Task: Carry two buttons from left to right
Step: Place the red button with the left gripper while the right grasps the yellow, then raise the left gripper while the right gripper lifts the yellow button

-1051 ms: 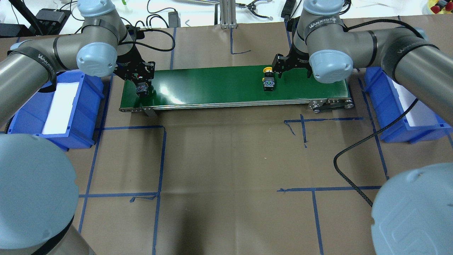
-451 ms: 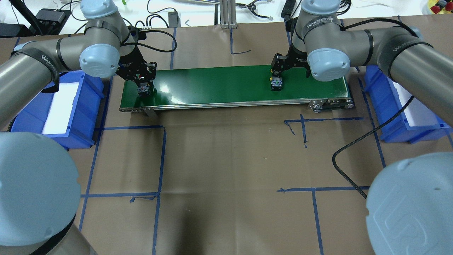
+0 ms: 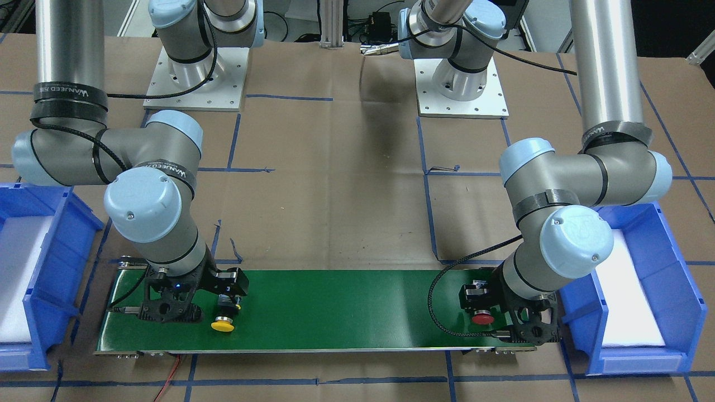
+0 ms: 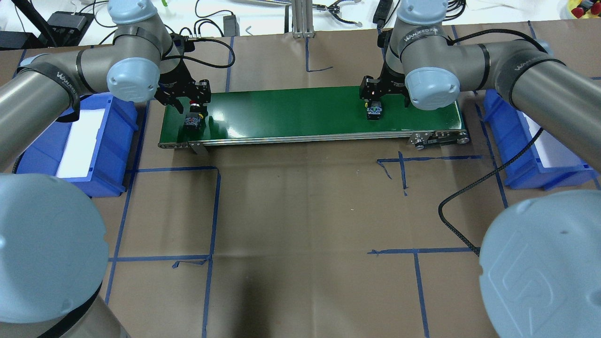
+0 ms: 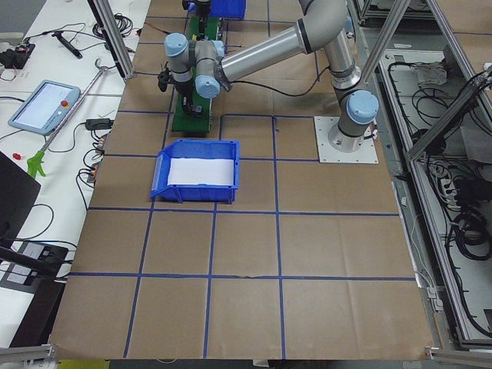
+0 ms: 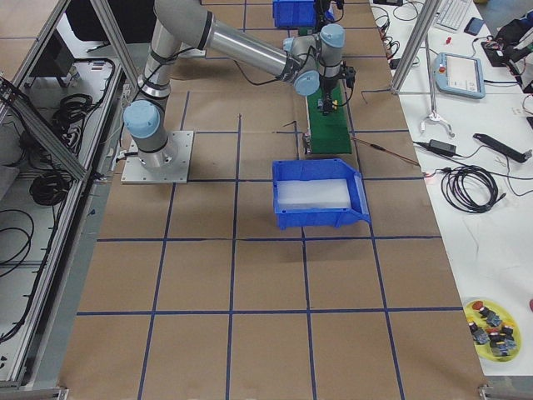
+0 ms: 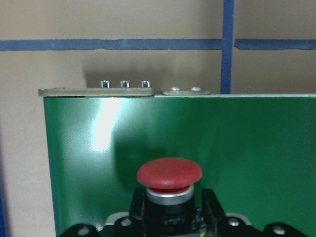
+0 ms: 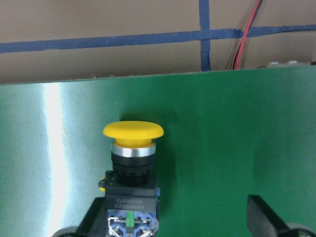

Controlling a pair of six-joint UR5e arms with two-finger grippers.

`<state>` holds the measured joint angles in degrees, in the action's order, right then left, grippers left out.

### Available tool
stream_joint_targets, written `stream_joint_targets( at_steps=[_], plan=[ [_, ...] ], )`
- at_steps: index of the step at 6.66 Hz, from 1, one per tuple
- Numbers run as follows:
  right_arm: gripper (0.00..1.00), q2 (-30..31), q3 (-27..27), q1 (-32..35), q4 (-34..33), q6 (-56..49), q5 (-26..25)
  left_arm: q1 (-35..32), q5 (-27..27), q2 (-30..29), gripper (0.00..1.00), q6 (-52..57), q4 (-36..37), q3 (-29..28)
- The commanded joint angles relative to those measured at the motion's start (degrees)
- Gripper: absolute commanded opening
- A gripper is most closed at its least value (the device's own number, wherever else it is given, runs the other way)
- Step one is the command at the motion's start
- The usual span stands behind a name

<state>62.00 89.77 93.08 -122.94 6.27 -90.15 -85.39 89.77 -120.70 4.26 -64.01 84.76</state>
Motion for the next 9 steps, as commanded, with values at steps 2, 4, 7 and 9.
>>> stream_joint_targets(
  at_steps=[2,4,7,9],
  plan=[
    [1.00,0.1,0.1,0.0,0.0,0.3,0.0,0.0,0.3,3.6,1.00,-0.1,-0.9,-1.1],
    [1.00,-0.8,0.2,-1.0,0.0,0.1,0.0,0.1,0.8,11.3,1.00,0.0,-7.3,-1.1],
    [0.38,-0.7,0.4,-2.5,1.4,-0.1,-0.1,-1.4,0.3,22.0,1.00,-0.3,-14.9,2.8],
    [0.06,-0.6,0.3,-2.6,3.6,-0.6,-0.1,-3.2,0.5,30.1,1.00,-1.1,-15.4,8.4]
  ],
)
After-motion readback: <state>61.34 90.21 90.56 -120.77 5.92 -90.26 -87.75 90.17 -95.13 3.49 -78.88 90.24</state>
